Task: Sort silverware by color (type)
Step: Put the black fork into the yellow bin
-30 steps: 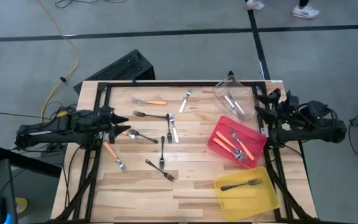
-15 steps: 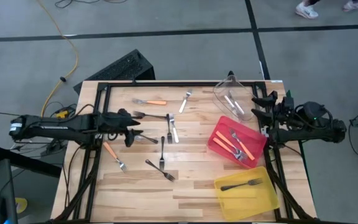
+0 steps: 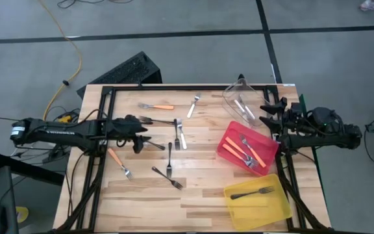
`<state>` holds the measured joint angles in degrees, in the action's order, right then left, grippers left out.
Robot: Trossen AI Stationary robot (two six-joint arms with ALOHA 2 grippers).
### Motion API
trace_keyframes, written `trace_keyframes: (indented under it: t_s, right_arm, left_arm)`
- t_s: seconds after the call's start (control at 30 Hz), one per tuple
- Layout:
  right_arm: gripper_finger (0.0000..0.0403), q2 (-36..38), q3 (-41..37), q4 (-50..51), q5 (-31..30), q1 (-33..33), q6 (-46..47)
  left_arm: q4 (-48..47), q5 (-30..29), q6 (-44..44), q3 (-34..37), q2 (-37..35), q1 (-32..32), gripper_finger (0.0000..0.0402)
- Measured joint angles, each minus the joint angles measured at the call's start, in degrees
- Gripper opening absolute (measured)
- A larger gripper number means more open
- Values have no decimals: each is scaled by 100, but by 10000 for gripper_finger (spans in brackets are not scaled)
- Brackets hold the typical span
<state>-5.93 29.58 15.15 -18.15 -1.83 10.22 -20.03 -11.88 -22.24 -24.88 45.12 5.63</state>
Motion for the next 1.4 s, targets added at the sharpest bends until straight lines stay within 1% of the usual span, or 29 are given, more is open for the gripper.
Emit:
trace_keyframes:
  t_s: [0.1,0.3,0.47,0.57,0.7,0.8,0.9,1.03,1.3,1.4]
  right_arm:
    - [281,0,1,-8,0,5,-5]
    - [281,0,1,-5,0,5,-15]
    - [281,0,1,113,-7,5,-20]
    - [281,0,1,181,-13,5,-15]
    - [281,0,0,237,-22,5,-15]
    - [281,0,-1,241,-24,5,-15]
    - [281,0,1,246,-26,5,-15]
    - [281,0,1,312,-26,5,-15]
    - [281,0,1,457,-31,5,-13]
    - [281,1,1,455,-34,5,-12]
  left_arm:
    - [75,-421,-75,0,0,64,206]
    - [416,-503,325,0,80,406,206]
    - [504,-213,676,1,418,736,206]
    - [621,-34,843,2,706,822,206]
    - [1210,-61,1247,-15,1089,868,206]
    - [1379,-17,1728,-203,1379,992,206]
    - [1416,169,2250,-453,1668,1149,206]
    - [1405,402,2624,-740,2090,1447,206]
    - [1351,1028,3295,-1009,2965,2062,206]
    - [1335,1107,3549,-1081,3274,2176,206]
